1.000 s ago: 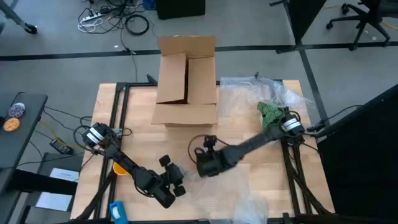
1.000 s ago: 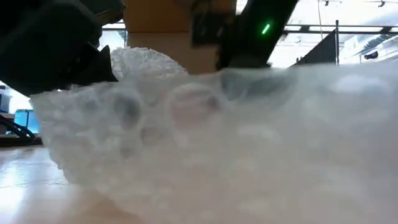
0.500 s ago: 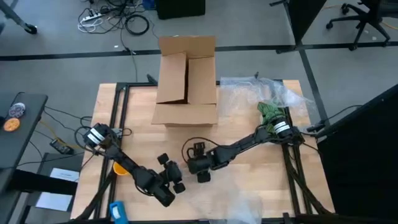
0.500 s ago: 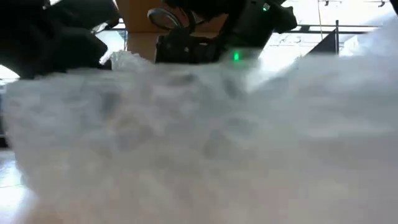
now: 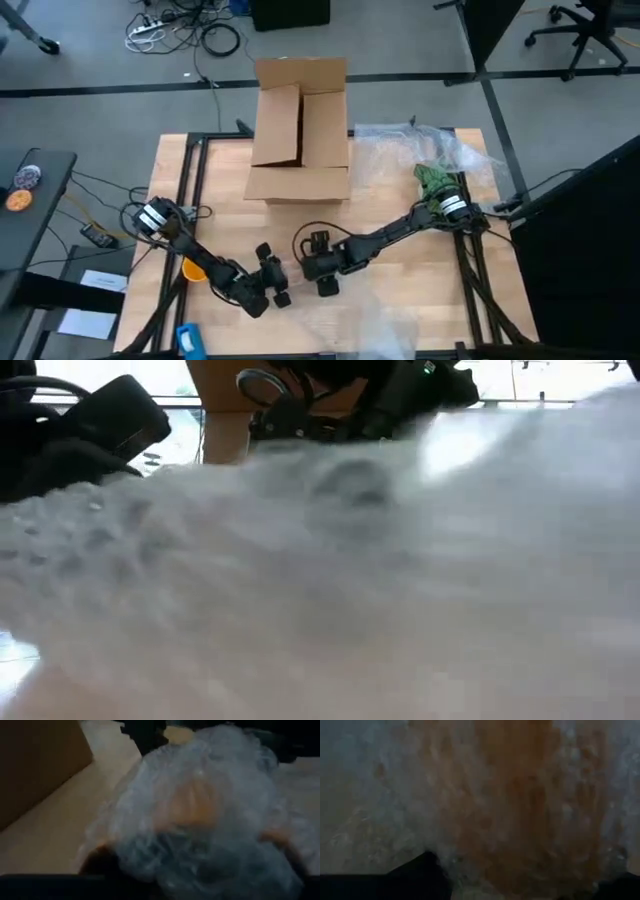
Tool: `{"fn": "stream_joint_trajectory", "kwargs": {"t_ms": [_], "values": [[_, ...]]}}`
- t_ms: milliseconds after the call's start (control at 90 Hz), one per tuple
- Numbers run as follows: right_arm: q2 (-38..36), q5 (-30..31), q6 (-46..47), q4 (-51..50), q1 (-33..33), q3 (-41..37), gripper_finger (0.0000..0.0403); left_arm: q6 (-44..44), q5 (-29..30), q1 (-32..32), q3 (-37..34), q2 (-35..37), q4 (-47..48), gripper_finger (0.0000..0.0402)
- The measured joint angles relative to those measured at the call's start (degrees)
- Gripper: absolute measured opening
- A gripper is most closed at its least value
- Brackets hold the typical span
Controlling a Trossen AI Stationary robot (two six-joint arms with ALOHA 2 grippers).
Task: Wrap mug
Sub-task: Wrap the orange cup with the bubble wrap
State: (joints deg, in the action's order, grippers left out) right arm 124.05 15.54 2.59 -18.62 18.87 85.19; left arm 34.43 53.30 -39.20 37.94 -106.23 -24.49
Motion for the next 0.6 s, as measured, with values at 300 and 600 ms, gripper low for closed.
{"fn": "stream_joint_trajectory", "kwargs": {"t_ms": [300, 600], "values": [[0.11, -0.11, 0.67, 0.58, -0.02, 0.13, 0.0229, -0.62, -9.61, 0.04, -2.01, 10.11, 13.44, 0.0195], [0.15, 0.12, 0.74, 1.3, -0.13, 0.15, 0.0226, -1.98, -19.92, -0.13, -2.0, 17.74, 24.9, 0.0198]]}}
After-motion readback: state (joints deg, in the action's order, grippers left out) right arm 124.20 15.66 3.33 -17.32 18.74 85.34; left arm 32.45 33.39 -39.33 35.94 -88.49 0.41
